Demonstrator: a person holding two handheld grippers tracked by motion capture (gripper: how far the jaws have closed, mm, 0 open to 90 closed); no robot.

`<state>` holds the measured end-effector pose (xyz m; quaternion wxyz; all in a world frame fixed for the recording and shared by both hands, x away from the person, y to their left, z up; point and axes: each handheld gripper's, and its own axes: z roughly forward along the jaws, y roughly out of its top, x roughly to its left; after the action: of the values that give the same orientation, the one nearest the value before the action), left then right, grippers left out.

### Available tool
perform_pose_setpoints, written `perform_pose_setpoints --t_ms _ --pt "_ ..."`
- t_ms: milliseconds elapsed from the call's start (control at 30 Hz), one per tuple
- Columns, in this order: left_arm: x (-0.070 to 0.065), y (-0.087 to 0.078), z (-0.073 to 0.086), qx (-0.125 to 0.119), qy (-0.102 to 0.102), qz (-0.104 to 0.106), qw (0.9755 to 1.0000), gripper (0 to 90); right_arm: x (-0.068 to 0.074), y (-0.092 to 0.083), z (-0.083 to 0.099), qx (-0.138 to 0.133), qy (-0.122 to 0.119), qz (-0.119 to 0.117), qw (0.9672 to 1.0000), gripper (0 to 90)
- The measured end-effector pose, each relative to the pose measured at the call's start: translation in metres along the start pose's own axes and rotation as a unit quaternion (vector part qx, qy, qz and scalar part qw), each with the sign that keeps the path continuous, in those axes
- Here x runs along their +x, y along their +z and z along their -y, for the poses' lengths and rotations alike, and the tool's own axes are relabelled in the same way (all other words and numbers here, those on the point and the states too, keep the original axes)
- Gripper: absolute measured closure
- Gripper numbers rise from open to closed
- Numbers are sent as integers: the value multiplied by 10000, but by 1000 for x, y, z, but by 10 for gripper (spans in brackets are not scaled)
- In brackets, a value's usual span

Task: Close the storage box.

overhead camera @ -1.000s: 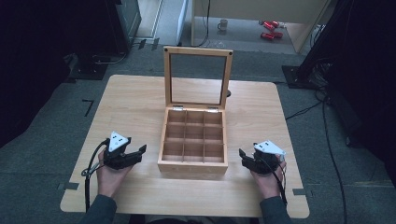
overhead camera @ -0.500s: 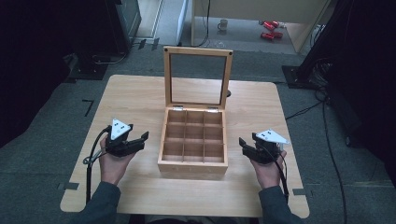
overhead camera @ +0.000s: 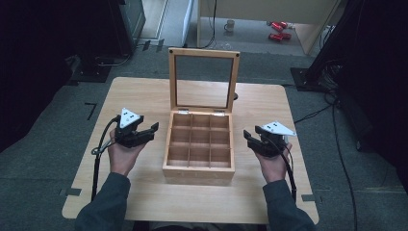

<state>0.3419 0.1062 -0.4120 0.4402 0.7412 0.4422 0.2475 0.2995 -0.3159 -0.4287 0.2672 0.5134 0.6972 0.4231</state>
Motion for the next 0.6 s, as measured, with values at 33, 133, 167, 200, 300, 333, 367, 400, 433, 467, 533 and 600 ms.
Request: perform_pose_setpoints --t_ms 33,133,167,200,300,333,367,400,433,467,533,600 --pt "0 2 -2 3 19 -12 10000 383 0 2 -3 -44 23 -22 10000 519" --pt "0 6 -8 1 71 -32 10000 391 0 5 -6 -30 33 -37 10000 527" --pt "-1 8 -10 6 88 -37 10000 394 0 7 -7 -26 16 -29 10000 530" --pt "-1 10 -12 9 106 -34 9999 400 0 8 -9 -24 -1 -26 10000 535" --pt "0 15 -17 18 99 -54 9999 407 0 13 -14 -52 -5 -26 10000 550" --pt "1 17 -19 5 83 -45 10000 411 -1 14 -16 -54 6 -40 10000 550" --pt "1 18 -22 -1 83 -39 10000 415 -1 15 -19 -53 -15 -35 10000 552" --pt "1 19 -24 -5 78 -40 10000 418 -1 16 -21 -57 -23 -34 10000 556" --pt "1 21 -26 0 95 -39 9999 420 -1 17 -24 -74 -34 -36 10000 558" --pt "1 22 -29 -2 112 -40 9999 422 -1 18 -27 -94 -49 -41 9999 559" --pt "0 24 -34 -45 125 -42 9999 423 -1 21 -32 -98 -65 -30 9999 559" --pt "0 27 -39 -65 121 -31 9999 422 -2 23 -37 -131 -16 -75 9999 559"
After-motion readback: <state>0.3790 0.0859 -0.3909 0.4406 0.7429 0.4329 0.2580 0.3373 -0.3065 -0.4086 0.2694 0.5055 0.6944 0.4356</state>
